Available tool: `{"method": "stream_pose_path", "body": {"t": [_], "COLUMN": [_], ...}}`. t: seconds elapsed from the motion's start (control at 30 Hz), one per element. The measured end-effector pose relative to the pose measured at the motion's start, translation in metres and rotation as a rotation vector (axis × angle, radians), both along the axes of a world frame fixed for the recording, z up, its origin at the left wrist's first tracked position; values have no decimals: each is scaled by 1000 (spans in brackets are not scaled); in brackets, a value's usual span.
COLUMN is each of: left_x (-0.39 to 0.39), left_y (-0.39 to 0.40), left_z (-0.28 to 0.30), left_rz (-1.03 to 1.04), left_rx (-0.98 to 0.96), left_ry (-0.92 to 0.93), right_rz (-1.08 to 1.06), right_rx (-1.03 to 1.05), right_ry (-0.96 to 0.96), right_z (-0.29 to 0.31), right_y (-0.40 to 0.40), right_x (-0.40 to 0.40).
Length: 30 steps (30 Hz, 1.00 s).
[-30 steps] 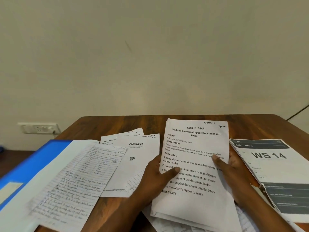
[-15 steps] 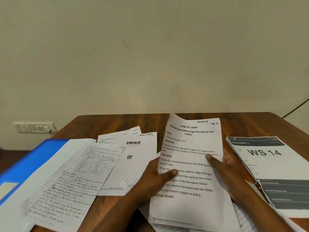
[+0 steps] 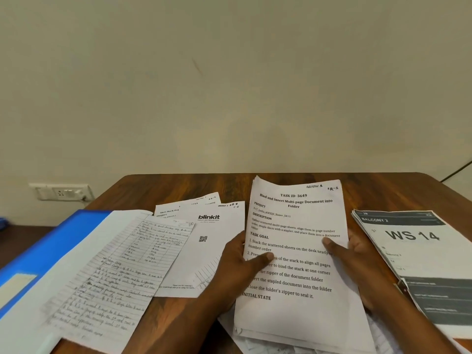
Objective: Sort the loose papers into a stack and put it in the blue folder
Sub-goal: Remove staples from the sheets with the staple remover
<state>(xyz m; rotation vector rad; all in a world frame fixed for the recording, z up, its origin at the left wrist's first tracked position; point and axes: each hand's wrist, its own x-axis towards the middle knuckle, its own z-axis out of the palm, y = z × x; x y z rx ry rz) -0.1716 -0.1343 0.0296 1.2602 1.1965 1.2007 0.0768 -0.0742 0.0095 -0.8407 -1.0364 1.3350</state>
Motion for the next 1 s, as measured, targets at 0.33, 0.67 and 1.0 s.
{"method": "stream_pose_path", "body": {"t": [0.33,0.67,1.0], "left_x": [-47,-41,-48], "left_y": [10,11,11], "left_z": [4,-2,1], "left_rz": [638,303,505], "left_rx": [109,-16,62], "left_ry": [948,1254,1168], "right_rz": [-53,-55,-46], "right_rx": [-47,-71,-47], "right_ry": [-92,-98,-74], "right_z": [0,-8,-6], "right_y": [-2,5,2], "right_x": [3,9,7]}}
